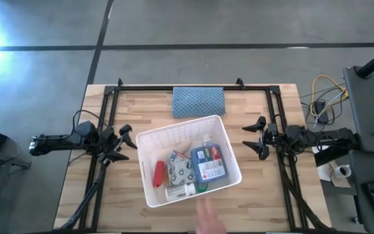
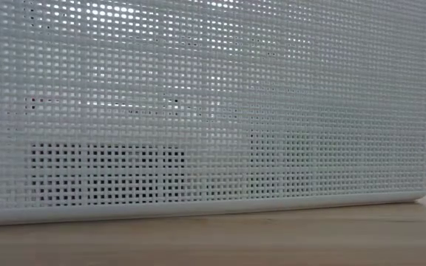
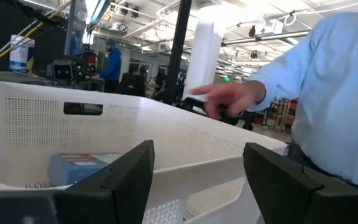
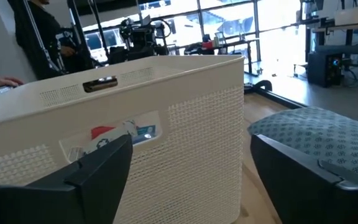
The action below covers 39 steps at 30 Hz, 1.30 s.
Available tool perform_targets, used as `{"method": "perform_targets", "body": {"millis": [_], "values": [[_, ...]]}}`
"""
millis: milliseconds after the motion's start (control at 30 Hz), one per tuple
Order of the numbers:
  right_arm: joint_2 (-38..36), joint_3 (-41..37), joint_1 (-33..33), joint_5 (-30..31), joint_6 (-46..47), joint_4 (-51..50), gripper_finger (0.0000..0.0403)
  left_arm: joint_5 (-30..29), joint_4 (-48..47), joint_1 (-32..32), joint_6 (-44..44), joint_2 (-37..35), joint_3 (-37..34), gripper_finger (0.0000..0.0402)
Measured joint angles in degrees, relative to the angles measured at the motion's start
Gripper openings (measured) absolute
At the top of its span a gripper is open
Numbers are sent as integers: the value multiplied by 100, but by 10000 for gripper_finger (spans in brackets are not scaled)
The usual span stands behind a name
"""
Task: Pick & place medical supplies in basket/bin
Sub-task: Return to Home Position
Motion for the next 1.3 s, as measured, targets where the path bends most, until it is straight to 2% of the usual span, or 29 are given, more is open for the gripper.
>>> {"method": "perform_targets", "body": {"millis": [1300], "values": [[-1,-1,0,0,-2,0,317,-2,-103,3,2,147,-2,228]]}}
